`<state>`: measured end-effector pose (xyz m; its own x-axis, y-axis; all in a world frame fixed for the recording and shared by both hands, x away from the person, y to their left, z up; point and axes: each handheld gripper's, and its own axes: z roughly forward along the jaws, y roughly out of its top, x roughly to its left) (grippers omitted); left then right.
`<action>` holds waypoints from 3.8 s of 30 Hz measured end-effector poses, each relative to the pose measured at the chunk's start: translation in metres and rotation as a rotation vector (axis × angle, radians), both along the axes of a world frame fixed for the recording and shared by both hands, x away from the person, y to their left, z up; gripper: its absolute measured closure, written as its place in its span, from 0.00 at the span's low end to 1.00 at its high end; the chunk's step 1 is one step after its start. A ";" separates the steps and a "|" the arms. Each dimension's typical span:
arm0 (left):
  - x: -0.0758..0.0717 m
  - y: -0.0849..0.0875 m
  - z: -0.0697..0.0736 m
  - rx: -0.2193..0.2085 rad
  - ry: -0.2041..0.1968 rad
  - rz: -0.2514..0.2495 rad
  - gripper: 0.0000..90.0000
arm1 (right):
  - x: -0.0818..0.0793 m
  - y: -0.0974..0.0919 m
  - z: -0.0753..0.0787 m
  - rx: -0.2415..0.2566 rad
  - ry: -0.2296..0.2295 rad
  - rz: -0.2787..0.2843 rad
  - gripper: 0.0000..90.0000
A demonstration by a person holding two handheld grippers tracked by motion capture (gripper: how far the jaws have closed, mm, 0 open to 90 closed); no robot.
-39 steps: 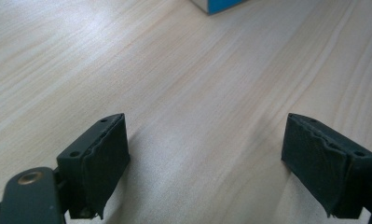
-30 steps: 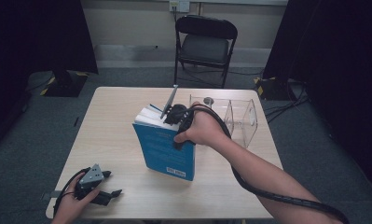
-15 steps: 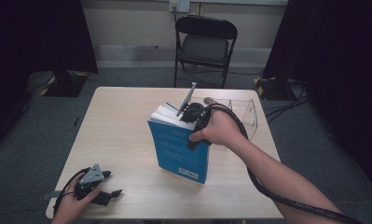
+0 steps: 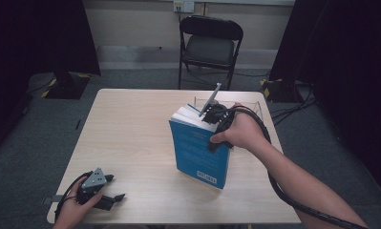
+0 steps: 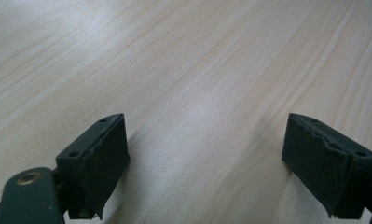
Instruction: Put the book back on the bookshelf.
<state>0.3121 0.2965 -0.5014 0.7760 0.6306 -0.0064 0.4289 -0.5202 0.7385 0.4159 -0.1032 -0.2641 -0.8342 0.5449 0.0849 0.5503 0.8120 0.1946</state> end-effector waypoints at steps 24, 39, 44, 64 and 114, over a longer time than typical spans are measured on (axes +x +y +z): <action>0.000 0.000 0.000 -0.006 0.005 0.003 0.15 | -0.008 -0.059 0.006 -0.003 0.014 -0.105 0.68; 0.000 0.000 0.000 -0.006 0.005 0.003 0.15 | -0.007 -0.090 0.006 0.008 0.019 -0.183 0.68; 0.000 0.000 0.000 -0.006 0.005 0.003 0.15 | -0.007 -0.102 0.008 0.012 0.009 -0.220 0.68; 0.001 -0.001 0.000 0.008 -0.001 -0.012 0.13 | -0.007 -0.141 0.007 0.028 0.008 -0.355 0.68; 0.001 -0.002 0.000 0.009 0.003 -0.019 0.10 | 0.020 -0.166 0.016 -0.035 -0.037 -0.527 0.68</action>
<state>0.3134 0.2945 -0.5018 0.7880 0.6157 -0.0033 0.4212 -0.5351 0.7323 0.4358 -0.2694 -0.2478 -0.4481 0.8933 0.0353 0.8790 0.4330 0.1996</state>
